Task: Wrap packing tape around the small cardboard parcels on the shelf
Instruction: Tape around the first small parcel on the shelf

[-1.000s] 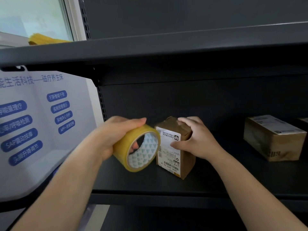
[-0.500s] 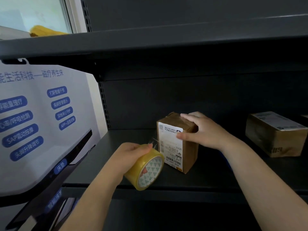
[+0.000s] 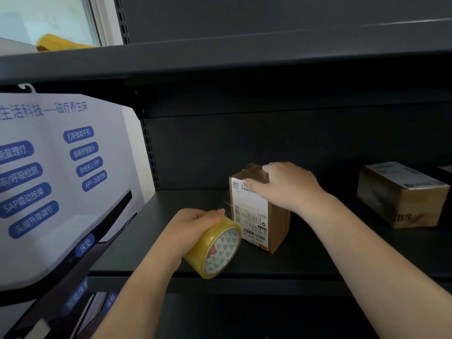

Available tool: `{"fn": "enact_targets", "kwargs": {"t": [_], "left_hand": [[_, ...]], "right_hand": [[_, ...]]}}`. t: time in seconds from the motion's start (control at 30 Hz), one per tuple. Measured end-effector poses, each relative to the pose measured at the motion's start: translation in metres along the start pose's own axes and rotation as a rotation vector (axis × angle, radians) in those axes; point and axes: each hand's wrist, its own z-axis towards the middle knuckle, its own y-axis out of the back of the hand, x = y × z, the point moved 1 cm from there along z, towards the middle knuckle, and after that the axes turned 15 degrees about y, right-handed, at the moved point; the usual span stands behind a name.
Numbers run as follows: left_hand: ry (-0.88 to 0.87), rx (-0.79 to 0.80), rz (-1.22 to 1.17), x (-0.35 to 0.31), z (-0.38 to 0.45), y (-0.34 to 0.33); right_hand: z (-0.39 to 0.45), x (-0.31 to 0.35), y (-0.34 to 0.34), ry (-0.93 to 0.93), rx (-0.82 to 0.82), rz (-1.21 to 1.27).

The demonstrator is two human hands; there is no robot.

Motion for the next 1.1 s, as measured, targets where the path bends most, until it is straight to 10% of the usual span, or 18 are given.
{"fn": "enact_targets", "kwargs": {"t": [0.33,0.6,0.93,1.1], "left_hand": [[-0.029,0.097,-0.138,0.002,0.007,0.003],[-0.247,0.632,-0.403,0.02,0.028,0.025],[-0.244,0.242,0.104,-0.028,0.025,0.035],[-0.216,0.344,-0.071,-0.02,0.029,0.031]], "right_hand": [[-0.002,0.0,-0.008,-0.018,-0.043,-0.109],[0.012,-0.014,-0.015,-0.197,-0.094,0.068],[0.015,-0.04,-0.001,-0.357,-0.023,0.276],[0.009,-0.057,-0.005,-0.403,-0.126,0.416]]}}
